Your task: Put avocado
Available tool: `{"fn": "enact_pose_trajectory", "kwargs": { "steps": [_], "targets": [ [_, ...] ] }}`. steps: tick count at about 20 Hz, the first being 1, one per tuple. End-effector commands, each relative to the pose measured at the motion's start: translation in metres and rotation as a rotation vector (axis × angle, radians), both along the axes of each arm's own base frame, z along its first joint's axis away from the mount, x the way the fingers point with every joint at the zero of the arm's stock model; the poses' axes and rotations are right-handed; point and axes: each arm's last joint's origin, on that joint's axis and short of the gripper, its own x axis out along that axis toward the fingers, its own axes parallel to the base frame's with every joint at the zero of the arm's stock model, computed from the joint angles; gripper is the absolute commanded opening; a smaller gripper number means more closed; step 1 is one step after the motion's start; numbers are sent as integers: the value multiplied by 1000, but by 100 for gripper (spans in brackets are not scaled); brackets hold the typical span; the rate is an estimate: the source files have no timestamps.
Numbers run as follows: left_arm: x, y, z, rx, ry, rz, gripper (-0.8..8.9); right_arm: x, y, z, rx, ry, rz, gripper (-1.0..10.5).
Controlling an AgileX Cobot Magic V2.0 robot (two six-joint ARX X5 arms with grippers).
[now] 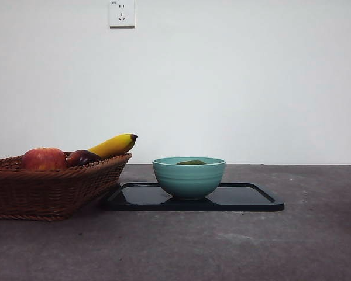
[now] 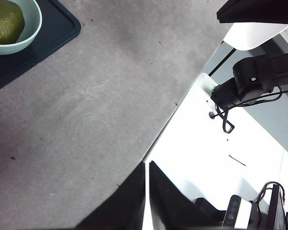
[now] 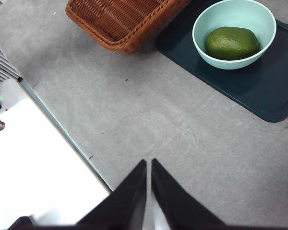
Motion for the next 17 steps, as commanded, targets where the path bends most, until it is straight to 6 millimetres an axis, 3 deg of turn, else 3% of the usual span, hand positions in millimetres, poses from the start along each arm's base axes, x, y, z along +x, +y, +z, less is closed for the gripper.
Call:
{"fn": "enact_pose_trajectory", "kwargs": {
  "steps": [1,5,7,11,13,17],
  "targets": [
    [1,-2,3,-7,-22,-14,9,1,2,2,10,-1,6,6],
    [0,1,9,-34,-95,-7,9,1,2,2,11,-1,6,7],
    [5,7,25,-83,-332,30,9,1,2,2,11,-1,6,7],
    [3,35,55,-190,-862,298,9,1,2,2,11,-1,6,7],
    [-6,51,50,-168,-1031,493,9,1,2,2,11,-1,6,7],
    [-31,76,5,-27,-1130,851,9,1,2,2,11,-1,5,7]
  ]
}}
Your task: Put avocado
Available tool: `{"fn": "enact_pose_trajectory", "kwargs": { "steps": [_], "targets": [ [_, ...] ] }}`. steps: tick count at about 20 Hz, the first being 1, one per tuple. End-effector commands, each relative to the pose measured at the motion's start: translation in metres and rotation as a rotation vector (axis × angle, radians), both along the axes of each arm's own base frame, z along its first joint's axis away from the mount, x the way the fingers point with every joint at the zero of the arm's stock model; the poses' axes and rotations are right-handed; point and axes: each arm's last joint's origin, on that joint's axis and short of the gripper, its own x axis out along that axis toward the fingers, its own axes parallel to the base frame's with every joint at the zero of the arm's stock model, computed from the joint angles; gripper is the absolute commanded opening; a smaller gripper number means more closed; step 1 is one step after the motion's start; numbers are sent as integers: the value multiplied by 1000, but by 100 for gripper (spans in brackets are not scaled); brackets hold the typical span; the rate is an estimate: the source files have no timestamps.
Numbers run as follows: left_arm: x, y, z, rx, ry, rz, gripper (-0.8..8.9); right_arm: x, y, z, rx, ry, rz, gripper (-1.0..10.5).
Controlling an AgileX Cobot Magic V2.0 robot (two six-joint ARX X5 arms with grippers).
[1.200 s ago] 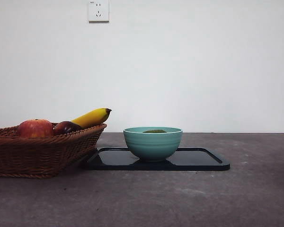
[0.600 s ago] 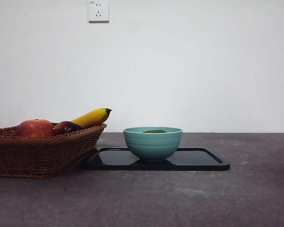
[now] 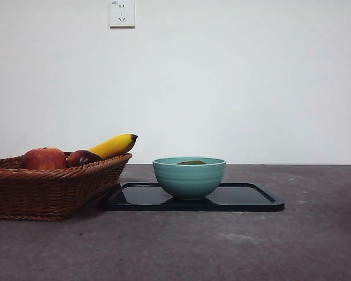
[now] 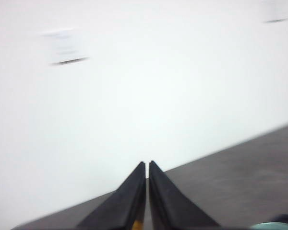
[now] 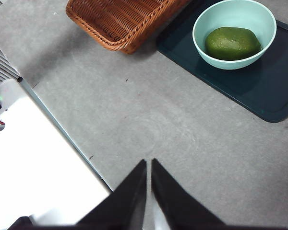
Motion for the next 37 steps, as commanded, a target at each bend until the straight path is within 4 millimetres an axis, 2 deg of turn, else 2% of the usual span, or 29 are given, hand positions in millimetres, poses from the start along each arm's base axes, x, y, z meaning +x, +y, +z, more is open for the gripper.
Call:
{"fn": "enact_pose_trajectory", "kwargs": {
  "steps": [1,4,9,13,20,25,37],
  "targets": [
    [-9,8,-27,-18,10,142,9,1,2,2,11,-1,5,7],
    [-17,15,-70,-23,39,245,9,1,2,2,11,-1,6,7],
    [-20,16,-137,-21,107,264,9,1,2,2,11,-1,6,7],
    [-19,16,-171,-19,141,264,9,1,2,2,11,-1,5,7],
    [-14,16,-205,-39,236,263,9,1,2,2,11,-1,6,7],
    [-15,16,-215,-55,352,266,9,1,2,2,11,-1,6,7],
    [-15,16,-215,-99,359,266,9,1,2,2,11,-1,5,7]
  ]
}}
